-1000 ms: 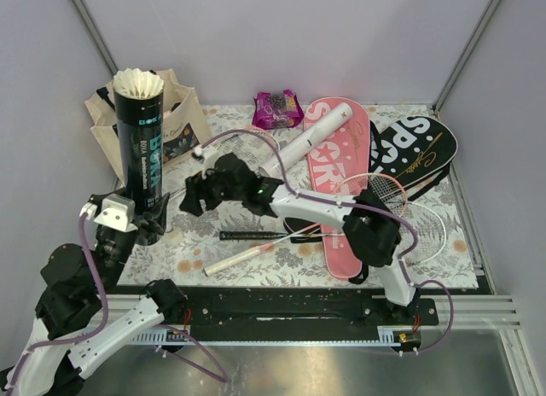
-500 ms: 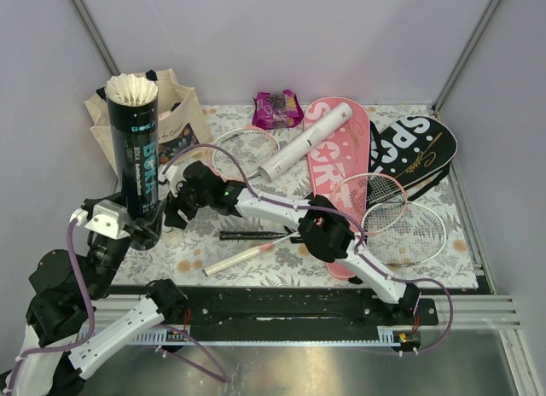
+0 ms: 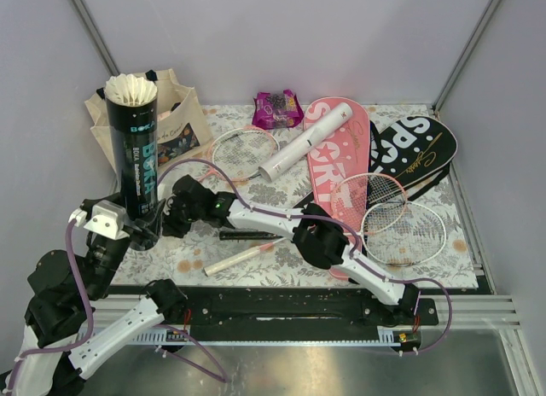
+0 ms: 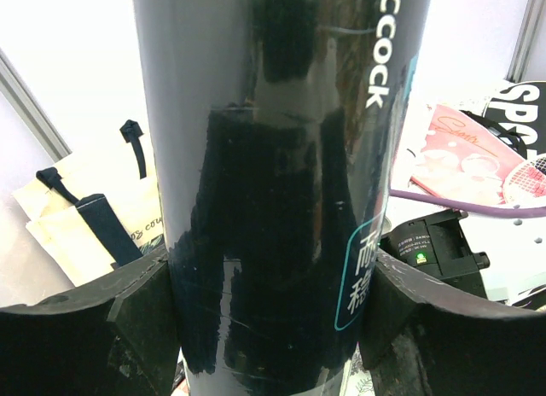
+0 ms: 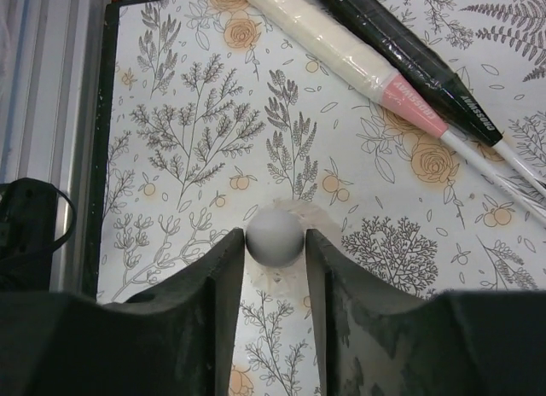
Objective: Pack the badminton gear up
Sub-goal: Pick up the shuttlecock at the center of the board, then place the shuttlecock at the center of the board.
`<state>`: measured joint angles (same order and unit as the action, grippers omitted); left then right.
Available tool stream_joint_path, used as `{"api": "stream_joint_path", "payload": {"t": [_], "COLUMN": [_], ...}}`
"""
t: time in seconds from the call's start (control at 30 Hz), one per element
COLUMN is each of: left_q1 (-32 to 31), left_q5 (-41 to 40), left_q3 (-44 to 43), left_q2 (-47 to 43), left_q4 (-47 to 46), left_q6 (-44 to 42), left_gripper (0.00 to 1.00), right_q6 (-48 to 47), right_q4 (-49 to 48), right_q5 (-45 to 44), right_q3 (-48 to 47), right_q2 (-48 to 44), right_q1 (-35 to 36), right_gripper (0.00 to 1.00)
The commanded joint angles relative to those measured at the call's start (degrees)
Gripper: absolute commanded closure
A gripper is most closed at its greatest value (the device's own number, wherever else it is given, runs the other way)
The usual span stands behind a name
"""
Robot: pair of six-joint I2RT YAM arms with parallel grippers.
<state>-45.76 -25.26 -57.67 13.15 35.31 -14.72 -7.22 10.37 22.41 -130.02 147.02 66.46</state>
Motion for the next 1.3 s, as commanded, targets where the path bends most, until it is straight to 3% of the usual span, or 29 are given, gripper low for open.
{"api": "stream_joint_path", "payload": {"t": [0.0, 0.1, 0.37, 0.63, 0.87, 0.93, 1.17, 1.27], "left_q1": [-0.1, -0.1, -0.1, -0.1, -0.1, 0.0, 0.0, -0.1], "left_q5": [0.4, 0.3, 0.1, 0.5, 1.5, 1.6, 1.5, 1.8], "left_q3": [-2.2, -2.3, -1.7, -0.9, -0.1, -0.2, -0.1, 0.0], "left_q2": [-0.7, -0.7, -0.8, -0.9, 0.0, 0.3, 0.5, 0.7], "left_q4": [-3.6, -3.6, -3.7, -4.2, -5.3, -5.3, -5.3, -5.8], "left_q6": [0.2, 0.2, 0.3, 0.7, 1.4, 1.9, 2.3, 2.4], "left_gripper": [0.57, 0.57, 0.57, 0.57, 0.57, 0.57, 0.57, 0.57], "right_q6": [0.9, 1.0, 6.9, 26.7, 50.1, 52.3, 56.6, 53.9], "right_q4": [-4.7, -7.3, -13.8, -35.5, -44.5, -46.5, -37.3, -31.4], "right_q5": [-1.8, -2.8, -8.5, -2.6, 3.5, 5.4, 7.9, 3.1], "right_q3": [2.4, 6.7, 17.8, 48.9, 61.5, 63.7, 66.0, 68.0], "right_q2": [-2.2, -4.5, -12.4, -30.6, -35.1, -34.7, -35.3, -38.7], "right_q1": [-0.2, -0.2, -2.5, -12.3, -23.2, -25.3, -29.3, -29.7], "right_gripper": [0.64, 0.73, 0.80, 0.80, 0.78, 0.78, 0.73, 0.54]}}
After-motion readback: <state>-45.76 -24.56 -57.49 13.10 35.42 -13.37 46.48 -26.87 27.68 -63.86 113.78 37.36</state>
